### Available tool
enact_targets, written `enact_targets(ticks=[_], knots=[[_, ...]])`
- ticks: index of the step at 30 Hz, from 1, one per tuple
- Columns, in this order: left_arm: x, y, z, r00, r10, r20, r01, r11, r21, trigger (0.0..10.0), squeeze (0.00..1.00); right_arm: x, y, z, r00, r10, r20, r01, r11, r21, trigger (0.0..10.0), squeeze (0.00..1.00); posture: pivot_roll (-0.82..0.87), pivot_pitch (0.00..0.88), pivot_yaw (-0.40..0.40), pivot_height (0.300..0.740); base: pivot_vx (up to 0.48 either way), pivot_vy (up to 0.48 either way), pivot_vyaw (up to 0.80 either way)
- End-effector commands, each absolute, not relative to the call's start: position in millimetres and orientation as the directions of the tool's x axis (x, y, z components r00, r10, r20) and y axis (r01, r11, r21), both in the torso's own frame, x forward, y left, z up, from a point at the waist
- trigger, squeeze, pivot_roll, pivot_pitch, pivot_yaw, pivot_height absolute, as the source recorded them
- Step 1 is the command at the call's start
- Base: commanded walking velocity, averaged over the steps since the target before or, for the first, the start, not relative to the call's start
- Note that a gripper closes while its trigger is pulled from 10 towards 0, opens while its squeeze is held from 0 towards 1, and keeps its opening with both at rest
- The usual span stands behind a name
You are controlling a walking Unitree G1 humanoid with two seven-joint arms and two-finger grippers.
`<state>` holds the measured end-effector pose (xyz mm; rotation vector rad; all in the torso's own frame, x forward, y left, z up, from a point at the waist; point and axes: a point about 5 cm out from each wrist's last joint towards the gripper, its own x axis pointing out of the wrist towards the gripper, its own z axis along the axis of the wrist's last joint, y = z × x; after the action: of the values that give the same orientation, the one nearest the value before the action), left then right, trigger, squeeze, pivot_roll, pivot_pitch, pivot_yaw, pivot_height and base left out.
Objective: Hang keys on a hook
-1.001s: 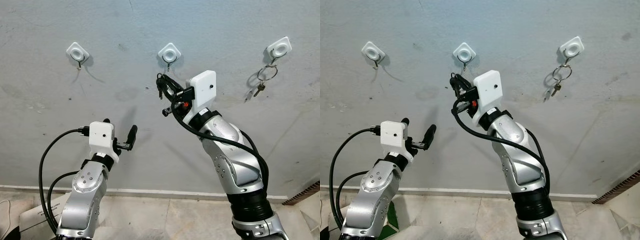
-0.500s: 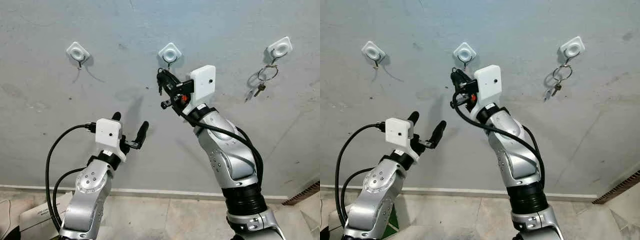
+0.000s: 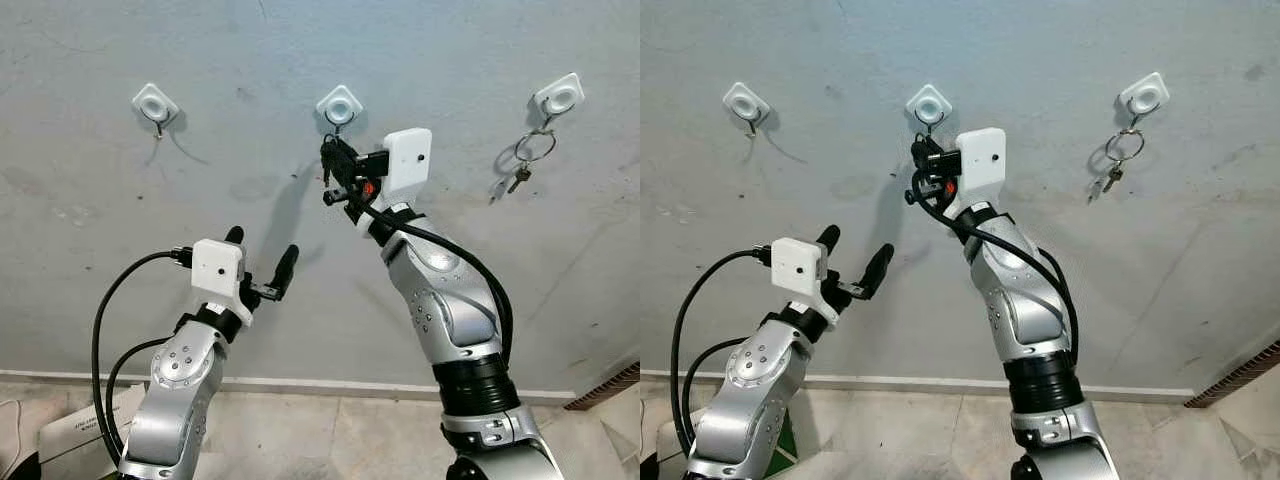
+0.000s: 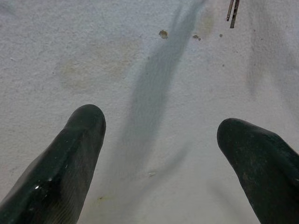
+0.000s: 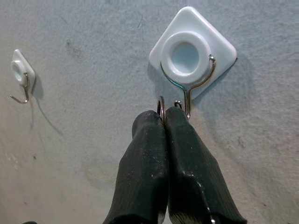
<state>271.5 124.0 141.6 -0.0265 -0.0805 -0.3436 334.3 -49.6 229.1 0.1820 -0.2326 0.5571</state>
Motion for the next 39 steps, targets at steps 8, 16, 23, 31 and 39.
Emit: enact_targets(ticks=[8,16,23,31,39], knots=[[270,127,142,0.941,-0.329,0.083,0.330,0.944,-0.004,10.0,0.00,339,-50,236,0.832,0.471,0.294,-0.528,0.834,0.159,10.0,0.00,0.06,0.068,0.069,0.740,0.000,0.000,0.00],[269,127,142,0.942,-0.327,0.078,0.328,0.945,-0.002,10.0,0.00,341,-51,230,0.852,0.449,0.269,-0.509,0.829,0.231,10.0,0.00,0.06,0.070,0.071,0.740,0.000,0.000,0.00],[270,127,142,0.942,-0.327,0.075,0.328,0.945,-0.002,10.0,0.00,342,-53,223,0.869,0.434,0.237,-0.489,0.822,0.291,10.0,0.00,0.06,0.075,0.074,0.740,0.000,0.000,0.00],[269,124,144,0.934,-0.346,0.086,0.349,0.937,-0.020,10.0,0.00,344,-54,217,0.892,0.397,0.215,-0.450,0.821,0.352,10.0,0.00,0.06,0.077,0.074,0.740,0.000,0.000,0.00],[269,123,144,0.932,-0.353,0.086,0.356,0.934,-0.019,10.0,0.00,345,-53,211,0.906,0.383,0.183,-0.424,0.815,0.394,10.0,0.00,0.06,0.077,0.074,0.740,0.000,0.000,0.00]])
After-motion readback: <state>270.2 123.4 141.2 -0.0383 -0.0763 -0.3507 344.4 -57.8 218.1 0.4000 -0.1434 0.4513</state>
